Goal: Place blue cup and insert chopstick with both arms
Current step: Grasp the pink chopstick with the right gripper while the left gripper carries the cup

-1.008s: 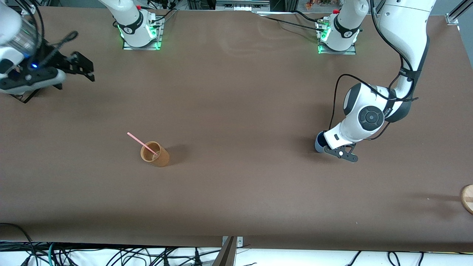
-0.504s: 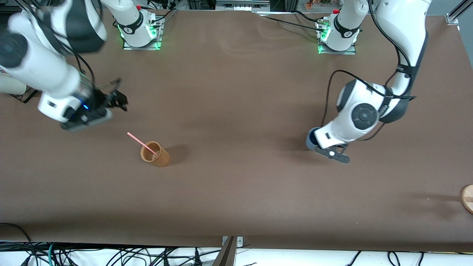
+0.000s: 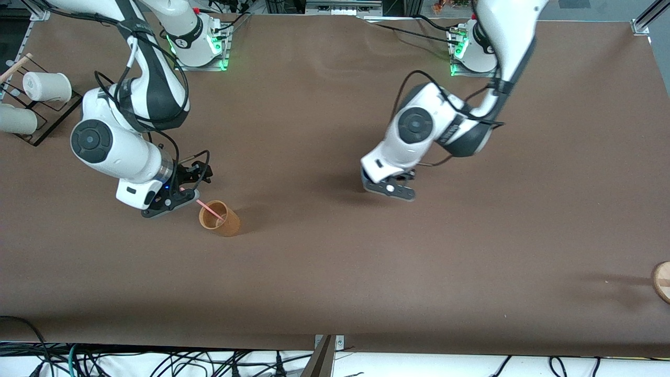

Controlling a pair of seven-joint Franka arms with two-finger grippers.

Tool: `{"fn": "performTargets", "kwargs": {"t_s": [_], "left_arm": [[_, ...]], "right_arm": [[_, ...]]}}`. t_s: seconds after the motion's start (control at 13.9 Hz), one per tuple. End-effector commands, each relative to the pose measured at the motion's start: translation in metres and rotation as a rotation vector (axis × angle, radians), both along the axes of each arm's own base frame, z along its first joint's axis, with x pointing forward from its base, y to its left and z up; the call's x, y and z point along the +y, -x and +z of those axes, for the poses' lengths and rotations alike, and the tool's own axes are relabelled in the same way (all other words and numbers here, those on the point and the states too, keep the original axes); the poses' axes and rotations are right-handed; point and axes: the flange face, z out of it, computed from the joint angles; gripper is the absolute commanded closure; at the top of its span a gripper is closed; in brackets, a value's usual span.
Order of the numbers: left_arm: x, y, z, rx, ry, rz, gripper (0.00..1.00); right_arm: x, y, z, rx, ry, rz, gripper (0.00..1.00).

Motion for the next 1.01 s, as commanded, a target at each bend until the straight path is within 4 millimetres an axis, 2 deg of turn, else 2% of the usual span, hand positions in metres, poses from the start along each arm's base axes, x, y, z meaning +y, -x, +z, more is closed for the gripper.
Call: {"fn": "performTargets", "kwargs": {"t_s": [0.0, 0.22, 0.29, 0.43, 0.5, 0.58, 0.79, 0.94], "left_arm": [[-0.028, 0.001, -0.027, 0.026, -0.015, 0.041, 1.00], [-0.027, 0.005, -0.058, 0.064, -0.038, 0.034, 1.00], [-0.032, 0.009, -0.063, 0.065, -0.036, 0.026, 1.00], [-0.034, 0.010, -0.062, 0.063, -0.030, 0.026, 1.00], [-0.034, 0.009, -0.061, 0.063, -0.028, 0.027, 0.65], [-0.033, 0.008, -0.058, 0.059, -0.026, 0.029, 0.01], [-0.031, 0.005, -0.031, 0.039, -0.016, 0.025, 0.00], [-0.037, 0.013, 0.006, 0.033, -0.021, 0.009, 0.00]], "right_arm": [[0.000, -0.002, 0.000, -0.012, -0.006, 0.030, 0.19], [-0.001, -0.003, -0.008, -0.008, -0.010, 0.060, 0.59], [0.000, -0.004, -0.008, -0.015, -0.011, 0.064, 0.69], [-0.002, -0.006, -0.007, -0.022, -0.013, 0.067, 0.86], [-0.003, -0.007, -0.004, -0.028, -0.014, 0.065, 0.96], [-0.004, -0.008, -0.002, -0.032, -0.014, 0.067, 1.00], [-0.007, -0.012, 0.010, -0.050, -0.017, 0.067, 1.00], [-0.006, -0.014, 0.036, -0.068, -0.019, 0.073, 1.00]]}}
